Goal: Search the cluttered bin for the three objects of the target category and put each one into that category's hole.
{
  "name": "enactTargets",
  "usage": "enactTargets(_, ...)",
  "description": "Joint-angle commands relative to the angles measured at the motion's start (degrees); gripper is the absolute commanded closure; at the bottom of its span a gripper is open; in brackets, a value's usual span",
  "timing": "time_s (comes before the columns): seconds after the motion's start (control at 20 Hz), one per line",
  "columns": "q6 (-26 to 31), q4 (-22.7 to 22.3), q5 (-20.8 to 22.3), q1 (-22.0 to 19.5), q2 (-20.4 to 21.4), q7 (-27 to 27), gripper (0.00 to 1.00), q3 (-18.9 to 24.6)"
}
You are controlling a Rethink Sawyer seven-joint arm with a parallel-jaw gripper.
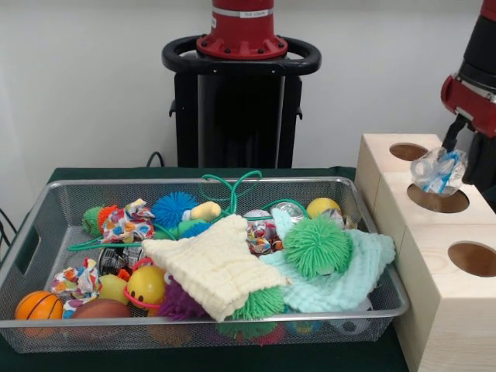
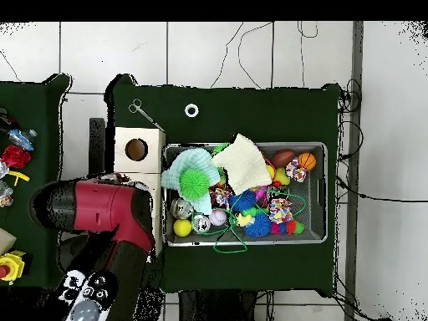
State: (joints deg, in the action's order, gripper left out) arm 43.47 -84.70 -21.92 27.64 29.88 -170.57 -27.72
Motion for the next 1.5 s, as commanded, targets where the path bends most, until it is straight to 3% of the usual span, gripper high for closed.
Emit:
enactTargets(0.05, 12.0, 3.6, -2.3, -1.4, 1.9, -12.9, 0.00, 1.7)
enactTargets(0.3, 10.1, 4.0, -1.6, -2.4, -0.2, -11.7, 0.00, 1.7)
enactTargets(1.5, -3.3, -8.2, 0.6, -1.8, 0.2, -6.5, 0.00, 3.5)
